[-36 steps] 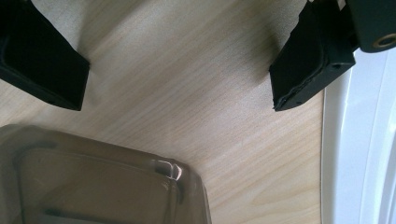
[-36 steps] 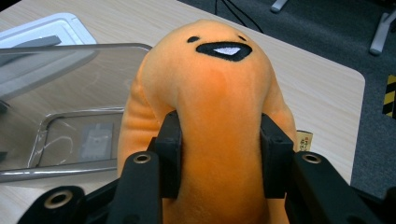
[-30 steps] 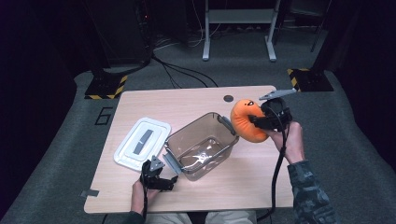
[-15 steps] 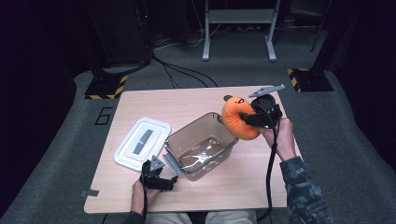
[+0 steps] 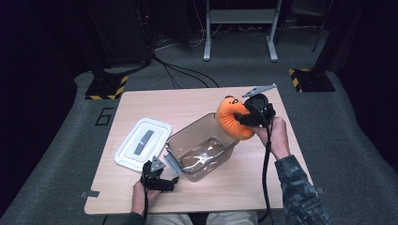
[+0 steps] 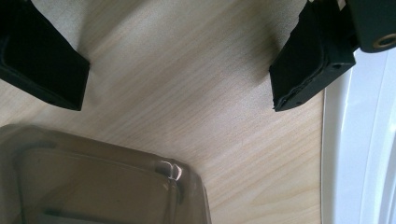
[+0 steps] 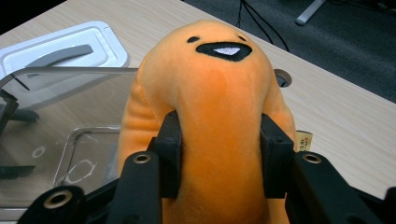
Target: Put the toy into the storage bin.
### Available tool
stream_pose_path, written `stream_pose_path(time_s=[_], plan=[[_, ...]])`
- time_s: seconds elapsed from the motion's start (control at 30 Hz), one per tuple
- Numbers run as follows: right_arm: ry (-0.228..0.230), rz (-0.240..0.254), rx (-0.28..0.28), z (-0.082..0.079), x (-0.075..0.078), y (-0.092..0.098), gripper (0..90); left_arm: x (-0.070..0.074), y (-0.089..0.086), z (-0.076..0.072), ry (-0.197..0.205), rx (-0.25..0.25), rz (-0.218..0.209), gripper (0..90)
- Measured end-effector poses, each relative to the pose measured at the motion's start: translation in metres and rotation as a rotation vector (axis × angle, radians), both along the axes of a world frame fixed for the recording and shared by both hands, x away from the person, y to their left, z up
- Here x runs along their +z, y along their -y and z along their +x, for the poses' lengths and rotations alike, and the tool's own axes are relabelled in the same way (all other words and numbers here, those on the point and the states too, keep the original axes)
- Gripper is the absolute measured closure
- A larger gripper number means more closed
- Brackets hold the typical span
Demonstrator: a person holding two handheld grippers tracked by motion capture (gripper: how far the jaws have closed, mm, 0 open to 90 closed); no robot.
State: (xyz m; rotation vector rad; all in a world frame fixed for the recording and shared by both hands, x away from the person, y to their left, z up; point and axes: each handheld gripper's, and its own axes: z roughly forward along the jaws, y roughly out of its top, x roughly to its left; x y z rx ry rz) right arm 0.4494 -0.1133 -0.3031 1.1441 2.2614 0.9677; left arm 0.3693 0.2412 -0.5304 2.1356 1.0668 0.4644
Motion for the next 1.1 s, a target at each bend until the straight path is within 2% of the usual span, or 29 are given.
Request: stream_pose_path(time_s=[0.03,0.6,0.97,1.0,1.1], plan=[[0.007,-0.01,0.015,0.001,0.0,0.0,59.8,0.0,0.0,0.0,0.0,0.0,0.0,4.5],[-0.018,-0.006,0.037,0.009,-0.005,-0.023,59.6,0.0,0.0,0.0,0.0,0.001,0.0,4.5],[-0.034,-0.016,0.065,0.011,-0.015,-0.042,59.3,0.0,0.0,0.0,0.001,0.003,-0.004,4.5],[-0.048,-0.013,0.058,0.011,-0.016,-0.044,59.3,0.0,0.0,0.0,0.001,0.0,0.001,4.5],[-0.039,-0.017,0.071,0.012,-0.018,-0.048,59.2,0.0,0.0,0.0,0.003,0.002,-0.001,4.5]])
